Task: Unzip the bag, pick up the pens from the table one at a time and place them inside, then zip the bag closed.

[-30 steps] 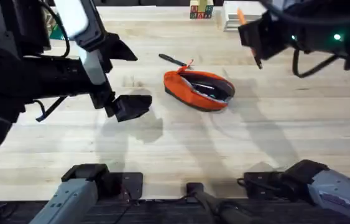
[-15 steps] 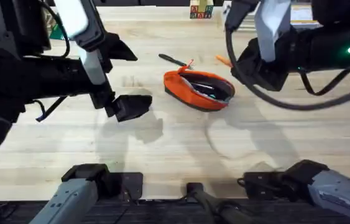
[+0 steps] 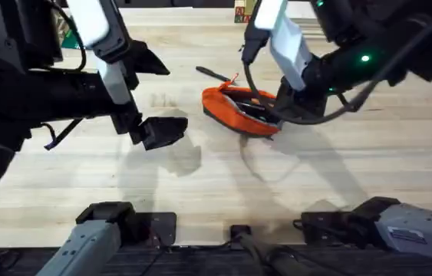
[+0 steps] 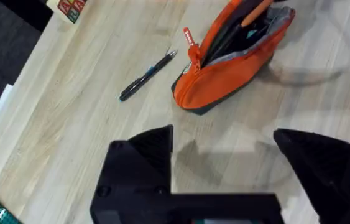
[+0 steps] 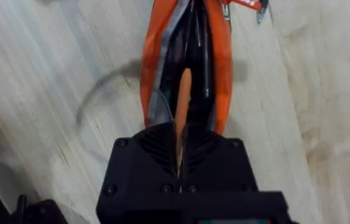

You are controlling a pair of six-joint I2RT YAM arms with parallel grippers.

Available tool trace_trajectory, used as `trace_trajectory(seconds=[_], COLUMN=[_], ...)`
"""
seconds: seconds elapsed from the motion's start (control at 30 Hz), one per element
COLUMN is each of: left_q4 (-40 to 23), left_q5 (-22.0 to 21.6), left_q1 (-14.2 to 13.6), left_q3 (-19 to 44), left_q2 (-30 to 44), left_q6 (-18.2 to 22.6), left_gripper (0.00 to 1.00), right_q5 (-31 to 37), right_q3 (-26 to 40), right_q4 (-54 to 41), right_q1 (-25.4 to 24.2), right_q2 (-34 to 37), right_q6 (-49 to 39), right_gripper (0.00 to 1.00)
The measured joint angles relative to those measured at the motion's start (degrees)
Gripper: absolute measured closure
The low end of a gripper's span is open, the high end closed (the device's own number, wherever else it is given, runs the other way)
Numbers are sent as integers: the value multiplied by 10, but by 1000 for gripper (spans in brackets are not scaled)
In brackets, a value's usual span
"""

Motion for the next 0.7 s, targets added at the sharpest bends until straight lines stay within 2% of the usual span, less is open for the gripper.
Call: trace_trajectory(seconds=[0.33,0.7], left_q4=[0,0], left_q5=[0,0], left_q1=[0,0], left_q3=[0,0], left_q2=[0,0], left_q6=[0,0], left_gripper=[7,7], right_q5=[-2,-5], right_q3=[0,0], right_q4=[52,162], right_q1=[0,0], right_q2=[81,169], right_q6=[0,0], right_gripper=[970,970])
